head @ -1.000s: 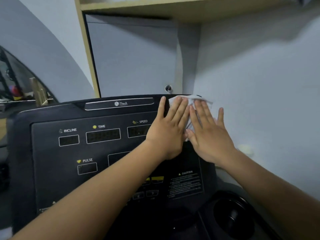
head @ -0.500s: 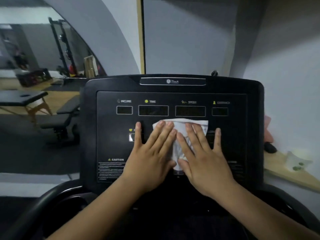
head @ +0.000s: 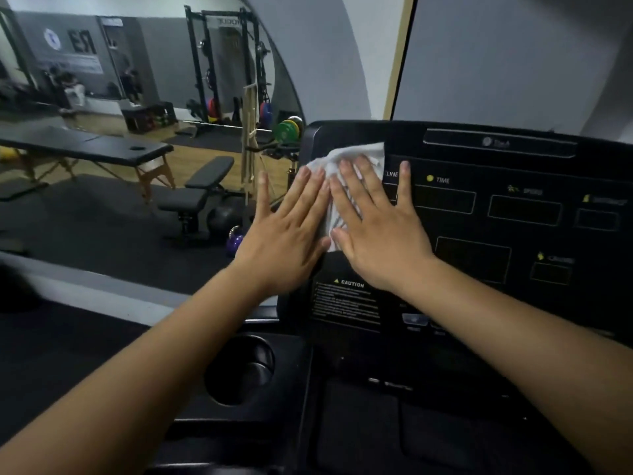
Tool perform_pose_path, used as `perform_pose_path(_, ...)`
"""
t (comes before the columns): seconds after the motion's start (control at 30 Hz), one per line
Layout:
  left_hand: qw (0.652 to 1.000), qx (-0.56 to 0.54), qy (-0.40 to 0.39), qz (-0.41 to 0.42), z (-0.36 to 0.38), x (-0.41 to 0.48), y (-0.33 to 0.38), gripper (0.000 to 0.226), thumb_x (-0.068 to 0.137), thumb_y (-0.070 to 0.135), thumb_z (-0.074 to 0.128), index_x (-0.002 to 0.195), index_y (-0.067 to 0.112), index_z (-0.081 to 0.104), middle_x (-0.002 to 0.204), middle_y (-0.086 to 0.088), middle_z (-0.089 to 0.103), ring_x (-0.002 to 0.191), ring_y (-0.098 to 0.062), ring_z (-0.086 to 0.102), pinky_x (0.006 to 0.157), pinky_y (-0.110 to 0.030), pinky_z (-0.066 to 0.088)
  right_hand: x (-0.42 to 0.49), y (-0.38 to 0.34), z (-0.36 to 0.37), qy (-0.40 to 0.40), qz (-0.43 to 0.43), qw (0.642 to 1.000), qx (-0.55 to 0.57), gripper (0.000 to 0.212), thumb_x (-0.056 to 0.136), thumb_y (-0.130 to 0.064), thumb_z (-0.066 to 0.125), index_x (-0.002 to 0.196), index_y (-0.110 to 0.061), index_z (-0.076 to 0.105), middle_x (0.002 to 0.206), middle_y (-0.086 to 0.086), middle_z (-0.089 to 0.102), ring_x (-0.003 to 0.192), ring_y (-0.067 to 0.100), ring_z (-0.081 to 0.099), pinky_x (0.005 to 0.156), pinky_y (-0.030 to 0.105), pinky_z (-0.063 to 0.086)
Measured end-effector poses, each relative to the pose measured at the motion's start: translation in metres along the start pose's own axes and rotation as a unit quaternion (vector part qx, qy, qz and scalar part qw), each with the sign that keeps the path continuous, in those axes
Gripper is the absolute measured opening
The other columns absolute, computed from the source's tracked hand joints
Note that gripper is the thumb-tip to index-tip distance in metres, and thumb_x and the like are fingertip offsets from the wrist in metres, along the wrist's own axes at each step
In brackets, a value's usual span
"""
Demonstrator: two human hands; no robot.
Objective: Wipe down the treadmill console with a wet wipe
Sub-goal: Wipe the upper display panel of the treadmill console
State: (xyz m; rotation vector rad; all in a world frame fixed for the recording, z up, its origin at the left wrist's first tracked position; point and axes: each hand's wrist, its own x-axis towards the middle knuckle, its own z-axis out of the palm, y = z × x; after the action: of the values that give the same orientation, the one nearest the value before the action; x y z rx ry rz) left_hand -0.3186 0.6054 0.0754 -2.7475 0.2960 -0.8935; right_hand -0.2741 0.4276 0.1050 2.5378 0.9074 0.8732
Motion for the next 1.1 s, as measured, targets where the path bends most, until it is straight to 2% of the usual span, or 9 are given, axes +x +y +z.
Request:
perform_pose_path(0.13,0.999,-0.029,0.0,0.031,0.032,-0.088,0.028,0.071,0.1,0.044,0.036,0.157,0.006,0.018,0.166,-0.012,0.008,0.153,-0.029,0.006,0.113,-0.073,0.01,-0.071,-0.033,0.024,-0.036,-0.092,0.995,0.014,0.075,0.098,-0.05,0.034,0.154,-0.012,0.002,0.163,0.011,-0.004,0.151,0.028,-0.007,0.114,0.069,-0.003)
perform_pose_path(0.23,0.998,-0.05,-0.001,0.032,0.037,-0.102,0.033,0.066,0.099,0.042,0.035,0.156,0.009,0.024,0.166,-0.008,0.013,0.153,-0.026,0.01,0.112,-0.074,0.012,-0.076,-0.029,0.03,-0.053,-0.126,0.99,-0.027,0.072,0.098,-0.055,0.025,0.155,-0.017,0.003,0.163,0.007,-0.005,0.151,0.026,-0.008,0.112,0.07,-0.006)
perform_pose_path(0.37,0.998,-0.054,0.033,-0.008,0.014,-0.026,0.008,0.065,0.102,0.045,0.027,0.156,0.01,0.022,0.165,-0.008,0.014,0.153,-0.025,0.011,0.114,-0.072,0.002,-0.014,0.013,0.003,-0.027,-0.054,0.995,-0.075,0.07,0.096,-0.061,0.005,0.153,-0.026,-0.012,0.16,0.002,-0.017,0.148,0.022,-0.018,0.109,0.072,-0.012)
perform_pose_path(0.47,0.997,-0.052,0.048,-0.027,-0.008,0.041,-0.006,0.066,0.103,0.046,0.019,0.158,0.01,0.015,0.166,-0.01,0.011,0.153,-0.026,0.006,0.115,-0.068,-0.003,0.029,0.038,-0.017,-0.02,0.024,0.997,-0.074,0.072,0.096,-0.062,0.007,0.154,-0.024,-0.013,0.163,0.003,-0.017,0.15,0.023,-0.017,0.11,0.071,-0.01)
perform_pose_path(0.57,0.996,-0.071,0.052,-0.027,-0.009,0.044,0.0,0.068,0.102,0.05,0.019,0.158,0.011,0.013,0.166,-0.01,0.009,0.154,-0.025,0.003,0.118,-0.065,-0.003,0.027,0.034,-0.016,-0.015,0.037,0.997,-0.06,0.071,0.096,-0.057,0.008,0.155,-0.021,-0.01,0.164,0.005,-0.014,0.15,0.025,-0.016,0.112,0.071,-0.007)
perform_pose_path(0.7,0.991,-0.117,0.052,0.037,0.01,-0.042,0.029,0.07,0.098,0.056,0.034,0.153,0.012,0.035,0.163,-0.011,0.021,0.153,-0.026,0.014,0.117,-0.067,0.004,-0.048,0.005,0.015,-0.01,-0.04,0.999,-0.031,0.071,0.095,-0.054,0.022,0.156,-0.021,0.009,0.164,0.009,0.004,0.152,0.029,-0.002,0.112,0.072,-0.001)
perform_pose_path(0.87,0.988,-0.124,0.082,0.04,0.019,-0.069,0.046,0.041,0.099,0.037,0.049,0.123,0.011,0.068,0.143,-0.013,0.055,0.138,-0.03,0.047,0.114,-0.064,0.025,-0.092,-0.003,0.033,-0.03,-0.096,0.995,-0.013,0.077,0.091,-0.066,0.03,0.156,-0.027,0.016,0.163,0.005,0.008,0.151,0.025,0.006,0.111,0.074,-0.001)
perform_pose_path(0.97,0.99,-0.102,0.095,-0.004,0.011,-0.018,0.046,0.054,0.097,0.04,0.048,0.138,0.005,0.054,0.146,-0.017,0.051,0.139,-0.035,0.044,0.116,-0.062,0.023,-0.05,0.021,0.012,-0.026,-0.031,0.999,-0.031,0.085,0.088,-0.073,0.028,0.156,-0.028,0.007,0.164,0.003,-0.002,0.152,0.024,0.0,0.109,0.074,-0.004)
perform_pose_path(1.1,0.997,-0.052,0.048,-0.024,0.002,0.025,0.041,0.067,0.101,0.05,0.031,0.157,0.013,0.021,0.165,-0.012,0.016,0.153,-0.03,0.01,0.116,-0.069,0.001,-0.021,0.05,-0.007,-0.042,0.028,0.997,-0.056,0.091,0.086,-0.079,0.015,0.155,-0.023,-0.006,0.164,0.003,-0.013,0.151,0.023,-0.013,0.11,0.073,-0.003)
